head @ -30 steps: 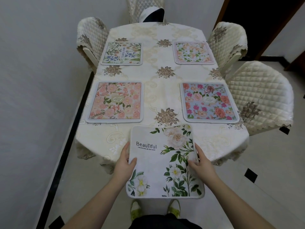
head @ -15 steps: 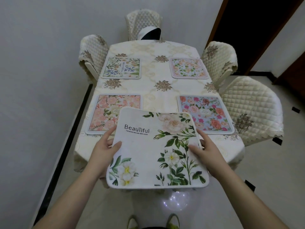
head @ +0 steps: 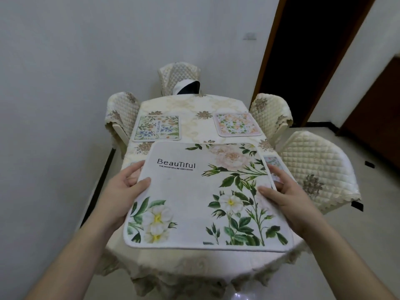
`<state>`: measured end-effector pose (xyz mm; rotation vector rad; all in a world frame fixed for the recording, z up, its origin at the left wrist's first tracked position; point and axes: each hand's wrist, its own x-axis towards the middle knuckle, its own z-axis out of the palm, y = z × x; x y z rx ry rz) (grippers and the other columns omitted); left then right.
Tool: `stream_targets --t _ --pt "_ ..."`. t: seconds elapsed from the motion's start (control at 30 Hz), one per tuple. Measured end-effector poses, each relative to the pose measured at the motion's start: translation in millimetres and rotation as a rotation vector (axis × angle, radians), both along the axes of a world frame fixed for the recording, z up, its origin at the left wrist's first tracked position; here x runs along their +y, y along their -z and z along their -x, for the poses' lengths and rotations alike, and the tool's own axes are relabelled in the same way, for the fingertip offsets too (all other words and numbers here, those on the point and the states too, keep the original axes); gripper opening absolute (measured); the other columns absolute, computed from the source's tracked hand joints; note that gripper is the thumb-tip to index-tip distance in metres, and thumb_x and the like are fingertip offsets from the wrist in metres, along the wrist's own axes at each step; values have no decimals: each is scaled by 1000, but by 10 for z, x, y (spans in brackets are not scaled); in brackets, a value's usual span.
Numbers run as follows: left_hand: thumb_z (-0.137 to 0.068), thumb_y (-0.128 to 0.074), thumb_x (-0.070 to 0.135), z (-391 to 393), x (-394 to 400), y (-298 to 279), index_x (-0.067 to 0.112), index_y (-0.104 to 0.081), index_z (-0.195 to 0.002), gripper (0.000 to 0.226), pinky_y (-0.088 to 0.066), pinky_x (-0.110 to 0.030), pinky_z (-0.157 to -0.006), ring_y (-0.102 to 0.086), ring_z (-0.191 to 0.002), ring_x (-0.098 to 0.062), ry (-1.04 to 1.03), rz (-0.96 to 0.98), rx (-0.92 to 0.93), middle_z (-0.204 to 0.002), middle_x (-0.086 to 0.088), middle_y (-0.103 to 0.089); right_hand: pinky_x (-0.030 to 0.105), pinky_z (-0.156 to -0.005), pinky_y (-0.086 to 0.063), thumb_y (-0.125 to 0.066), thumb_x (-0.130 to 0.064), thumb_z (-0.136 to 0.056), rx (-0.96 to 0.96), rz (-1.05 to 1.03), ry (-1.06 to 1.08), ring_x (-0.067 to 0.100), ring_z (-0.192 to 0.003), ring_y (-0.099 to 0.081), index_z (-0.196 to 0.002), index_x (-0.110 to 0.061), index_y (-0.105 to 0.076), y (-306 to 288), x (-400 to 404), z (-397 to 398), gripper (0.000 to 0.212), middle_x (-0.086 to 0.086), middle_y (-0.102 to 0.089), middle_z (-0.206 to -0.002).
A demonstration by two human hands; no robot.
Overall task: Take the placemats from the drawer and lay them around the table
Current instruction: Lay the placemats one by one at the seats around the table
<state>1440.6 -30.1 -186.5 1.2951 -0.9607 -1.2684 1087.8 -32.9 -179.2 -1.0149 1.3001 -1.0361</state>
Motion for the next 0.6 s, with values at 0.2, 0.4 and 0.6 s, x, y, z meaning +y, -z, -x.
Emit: stream_targets --t 0.2,0.4,0.6 --pt "-95 -59 0 -36 -144 -178 21 -58 -134 45 -57 -29 -49 -74 -66 -23 36 24 -35 -98 -17 -76 54 -72 -60 -60 2 -93 -17 32 58 35 -91 -73 -142 -29 -44 -206 31 -74 60 2 -77 -95" --pt "-96 -60 7 157 -346 -139 24 -53 -139 47 -58 -32 -52 -75 -73 -26 131 1 -54 -97 -12 -77 45 -59 -62 -61 1 -91 -49 7 153 37 -87 -73 -137 -31 -48 -293 242 98 58 9 -76 -100" --pt "-96 -61 8 687 -490 -130 25 -54 -138 45 -56 -34 -55 -75 -72 -28 251 13 -140 -91 -11 -78 40 -51 -59 -61 1 -90 -60 -8 295 38 -79 -74 -133 -31 -49 -291 545 497 55 12 -76 -97"
